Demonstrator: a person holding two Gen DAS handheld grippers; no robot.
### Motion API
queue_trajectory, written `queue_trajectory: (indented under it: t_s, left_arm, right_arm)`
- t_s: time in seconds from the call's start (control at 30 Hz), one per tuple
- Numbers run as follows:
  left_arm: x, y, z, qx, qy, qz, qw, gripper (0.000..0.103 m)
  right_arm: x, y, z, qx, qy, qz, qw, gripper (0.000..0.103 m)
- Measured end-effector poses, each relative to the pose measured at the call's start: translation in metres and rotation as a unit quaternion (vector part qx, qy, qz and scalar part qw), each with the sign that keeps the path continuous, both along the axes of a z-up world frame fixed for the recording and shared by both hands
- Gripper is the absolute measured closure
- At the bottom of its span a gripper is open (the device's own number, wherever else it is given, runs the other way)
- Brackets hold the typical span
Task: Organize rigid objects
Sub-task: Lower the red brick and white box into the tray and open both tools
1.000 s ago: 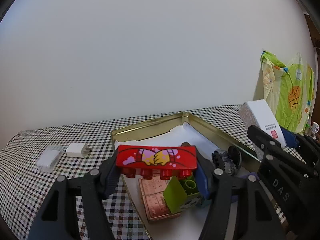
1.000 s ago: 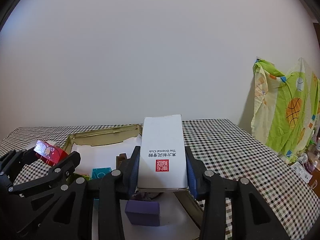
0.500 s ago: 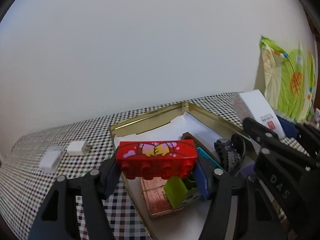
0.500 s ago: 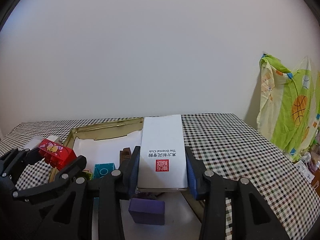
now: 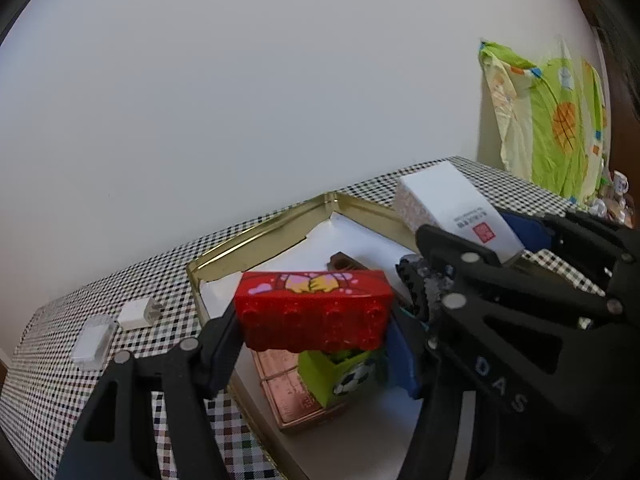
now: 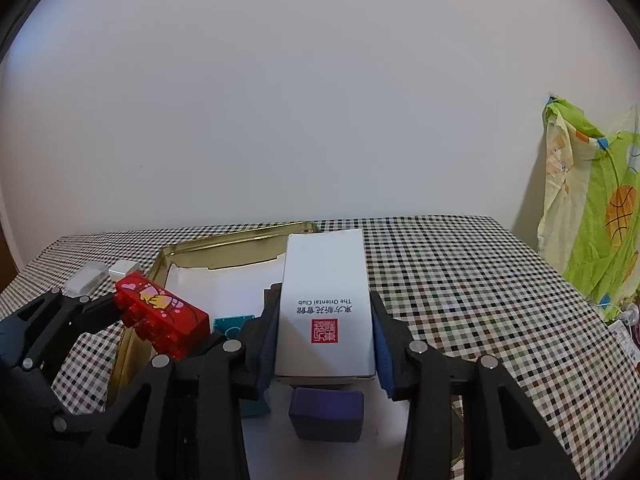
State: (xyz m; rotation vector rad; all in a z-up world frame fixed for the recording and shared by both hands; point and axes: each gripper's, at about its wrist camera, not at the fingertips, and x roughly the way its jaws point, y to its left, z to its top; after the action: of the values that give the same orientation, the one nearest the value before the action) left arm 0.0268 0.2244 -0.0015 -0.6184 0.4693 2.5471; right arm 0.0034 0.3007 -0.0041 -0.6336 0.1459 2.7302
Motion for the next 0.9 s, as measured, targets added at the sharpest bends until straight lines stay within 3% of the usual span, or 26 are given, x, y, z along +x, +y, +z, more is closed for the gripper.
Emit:
queue_trajectory:
  t_s: [0.33,0.37,0.43,0.47,0.53,0.57,0.9]
  left_arm:
    - [0.001,0.006,0.0,-0.018,-0.001,-0.009,0.9998,0.038]
    - [0.001,0.006,0.0,-0.017,-0.001,-0.01,0.9998,0.036]
    - [0.001,0.005,0.0,-0.017,0.002,-0.006,0.9998,0.022]
    - [0.002,0.005,0.0,-0.019,0.008,-0.001,0.9998,0.017]
    - [0.004,0.006,0.0,-0.026,0.025,0.01,0.9993,0.001]
    - [0.006,0.005,0.001,-0.023,0.034,0.009,0.9991,0.0]
    - [-0.004,0.0,0.001,-0.005,0.011,0.001,0.9999,0.0]
  right_arm:
    - [-0.006,0.004,-0.004,-0.021,-0.018,0.019,0.999,0.059]
    - [-0.008,0.003,-0.005,-0.023,-0.021,0.023,0.999,0.059]
    - [-0.01,0.004,-0.006,-0.034,-0.025,0.035,0.998,0.058]
    - [-0.01,0.006,-0.007,-0.043,-0.026,0.036,0.998,0.052]
    - [-0.009,0.013,-0.008,-0.056,-0.025,0.018,0.998,0.024]
    - [-0.008,0.014,-0.008,-0.062,-0.022,0.019,0.998,0.01]
    - [0.001,0.018,-0.007,-0.079,0.003,0.021,0.997,0.009]
